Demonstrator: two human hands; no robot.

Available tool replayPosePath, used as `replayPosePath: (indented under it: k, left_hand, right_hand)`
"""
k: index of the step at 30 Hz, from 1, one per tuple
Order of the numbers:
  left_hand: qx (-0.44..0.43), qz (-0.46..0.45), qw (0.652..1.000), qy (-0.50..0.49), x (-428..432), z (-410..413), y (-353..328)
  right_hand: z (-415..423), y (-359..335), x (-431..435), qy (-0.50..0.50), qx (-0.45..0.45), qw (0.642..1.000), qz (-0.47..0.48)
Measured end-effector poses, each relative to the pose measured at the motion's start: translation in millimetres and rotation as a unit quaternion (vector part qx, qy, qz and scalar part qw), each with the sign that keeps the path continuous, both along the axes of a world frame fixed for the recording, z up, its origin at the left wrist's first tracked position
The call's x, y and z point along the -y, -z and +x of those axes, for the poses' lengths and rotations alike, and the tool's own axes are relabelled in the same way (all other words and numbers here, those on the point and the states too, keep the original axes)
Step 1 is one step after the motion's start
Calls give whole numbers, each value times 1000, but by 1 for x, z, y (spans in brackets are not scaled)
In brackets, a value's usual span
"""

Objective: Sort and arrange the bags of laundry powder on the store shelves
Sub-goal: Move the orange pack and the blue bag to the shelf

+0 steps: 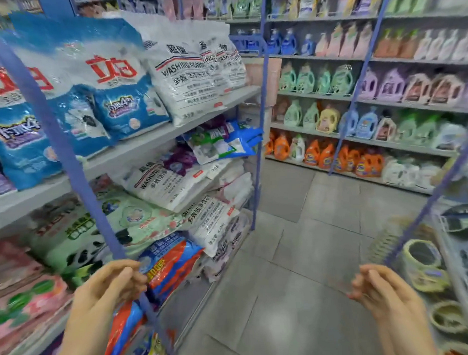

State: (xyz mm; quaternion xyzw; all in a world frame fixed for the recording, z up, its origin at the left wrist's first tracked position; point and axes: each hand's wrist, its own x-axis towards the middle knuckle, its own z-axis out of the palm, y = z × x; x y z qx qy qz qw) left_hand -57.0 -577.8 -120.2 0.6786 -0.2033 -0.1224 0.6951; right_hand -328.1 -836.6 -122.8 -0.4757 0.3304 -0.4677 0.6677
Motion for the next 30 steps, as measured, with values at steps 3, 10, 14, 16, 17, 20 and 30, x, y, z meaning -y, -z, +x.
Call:
replayPosePath:
  k: [3,10,14,16,17,20,30]
  left_hand:
    - [-20,7,1000,-5,46,20,14]
    - [-27,-9,1000,-6,151,85,28]
    - [-26,-17,999,-22,209,130,26]
    - [-29,-22,999,-20,236,151,23]
    - [-38,-19,999,-22,249,160,21]
    - [-46,-14,999,-25,282,187,15]
    - [-38,-20,969,-242,354,225,42]
  right_hand:
    - [3,7,39,15,-4,1000,13]
    - [61,15,148,19,-16,999,21]
    - [112,10,221,2,-21,1000,24]
    - [138,8,254,-1,-20,1000,11]
    - [150,9,269,1,-25,1000,3]
    - [191,10,311,-5,-27,1000,-2]
    - [363,25,473,-175,-91,980,-40]
